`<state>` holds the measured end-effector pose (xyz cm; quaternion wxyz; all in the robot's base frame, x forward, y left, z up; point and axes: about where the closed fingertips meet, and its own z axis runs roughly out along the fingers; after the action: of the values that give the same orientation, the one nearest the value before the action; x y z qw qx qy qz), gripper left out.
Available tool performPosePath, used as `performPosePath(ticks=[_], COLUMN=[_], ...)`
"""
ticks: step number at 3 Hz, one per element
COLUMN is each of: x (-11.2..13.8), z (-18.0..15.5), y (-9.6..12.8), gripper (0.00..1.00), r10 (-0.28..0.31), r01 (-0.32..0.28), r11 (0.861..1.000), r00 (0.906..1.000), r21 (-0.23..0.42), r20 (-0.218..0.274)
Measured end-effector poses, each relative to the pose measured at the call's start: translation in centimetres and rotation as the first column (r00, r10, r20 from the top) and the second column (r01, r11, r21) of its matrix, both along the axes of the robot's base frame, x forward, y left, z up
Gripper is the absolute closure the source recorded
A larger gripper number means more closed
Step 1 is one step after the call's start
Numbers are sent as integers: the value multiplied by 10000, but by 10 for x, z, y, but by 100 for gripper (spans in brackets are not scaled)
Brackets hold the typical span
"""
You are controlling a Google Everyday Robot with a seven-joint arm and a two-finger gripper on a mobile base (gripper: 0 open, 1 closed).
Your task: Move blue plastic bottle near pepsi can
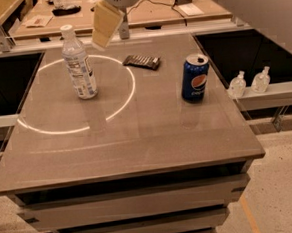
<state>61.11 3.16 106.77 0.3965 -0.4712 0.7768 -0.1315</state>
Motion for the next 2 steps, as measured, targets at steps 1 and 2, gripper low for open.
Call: performPosePath(ticks=[1,2], x=[1,15], z=[1,-6], y=[1,8], gripper=[0,0], r10=[-152,-278], r01=[152,323], r11=[9998,9957], r00=[9999,9982], r21=[-98,871], r20=[0,-531])
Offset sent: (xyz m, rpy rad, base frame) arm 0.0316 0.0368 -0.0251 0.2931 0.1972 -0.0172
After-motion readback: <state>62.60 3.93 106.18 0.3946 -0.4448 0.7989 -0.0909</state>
